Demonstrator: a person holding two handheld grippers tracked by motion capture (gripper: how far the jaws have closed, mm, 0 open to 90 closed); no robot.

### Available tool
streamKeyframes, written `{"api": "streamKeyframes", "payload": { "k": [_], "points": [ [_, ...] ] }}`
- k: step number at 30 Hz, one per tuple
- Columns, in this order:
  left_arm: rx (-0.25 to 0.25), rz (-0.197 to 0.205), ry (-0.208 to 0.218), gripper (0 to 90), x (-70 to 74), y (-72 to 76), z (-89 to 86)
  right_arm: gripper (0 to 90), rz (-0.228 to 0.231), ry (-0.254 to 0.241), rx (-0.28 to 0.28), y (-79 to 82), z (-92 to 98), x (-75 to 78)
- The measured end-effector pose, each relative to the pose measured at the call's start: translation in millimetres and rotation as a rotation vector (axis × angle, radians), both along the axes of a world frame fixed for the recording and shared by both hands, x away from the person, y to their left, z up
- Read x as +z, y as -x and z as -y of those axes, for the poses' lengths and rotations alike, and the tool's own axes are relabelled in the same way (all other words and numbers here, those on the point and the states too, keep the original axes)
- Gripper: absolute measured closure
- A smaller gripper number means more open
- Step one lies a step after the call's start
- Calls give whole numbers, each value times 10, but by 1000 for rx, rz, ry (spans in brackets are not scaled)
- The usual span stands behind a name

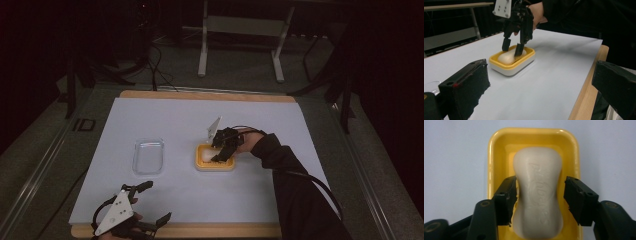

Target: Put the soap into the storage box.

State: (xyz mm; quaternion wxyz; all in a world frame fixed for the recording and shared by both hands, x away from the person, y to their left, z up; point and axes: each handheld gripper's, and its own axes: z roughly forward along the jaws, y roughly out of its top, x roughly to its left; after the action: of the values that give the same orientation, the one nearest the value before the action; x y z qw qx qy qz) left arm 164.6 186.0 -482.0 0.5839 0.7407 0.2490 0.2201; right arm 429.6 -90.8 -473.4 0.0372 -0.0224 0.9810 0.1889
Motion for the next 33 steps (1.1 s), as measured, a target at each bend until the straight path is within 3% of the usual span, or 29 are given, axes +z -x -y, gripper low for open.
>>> {"api": "streamKeyframes", "payload": {
  "k": [11, 21, 25, 29, 31, 33],
  "points": [
    [5, 1, 1, 12, 0, -6, 3, 405, 25, 2, -39, 62, 123, 183],
    [4, -1, -2, 12, -1, -15, 7, 283, 68, -15, -90, 158, 225, 354],
    [3, -4, -1, 12, -3, -19, 8, 126, 49, -13, -125, 188, 269, 397],
    [3, -2, 0, 11, -1, -12, 7, 124, 33, -63, -195, 177, 357, 438],
    [3, -3, -2, 12, -1, -14, 8, 107, 53, -66, -244, 170, 405, 447],
    [3, -4, -1, 12, -1, -15, 10, 108, 54, -67, -253, 166, 422, 451]
  ]
}}
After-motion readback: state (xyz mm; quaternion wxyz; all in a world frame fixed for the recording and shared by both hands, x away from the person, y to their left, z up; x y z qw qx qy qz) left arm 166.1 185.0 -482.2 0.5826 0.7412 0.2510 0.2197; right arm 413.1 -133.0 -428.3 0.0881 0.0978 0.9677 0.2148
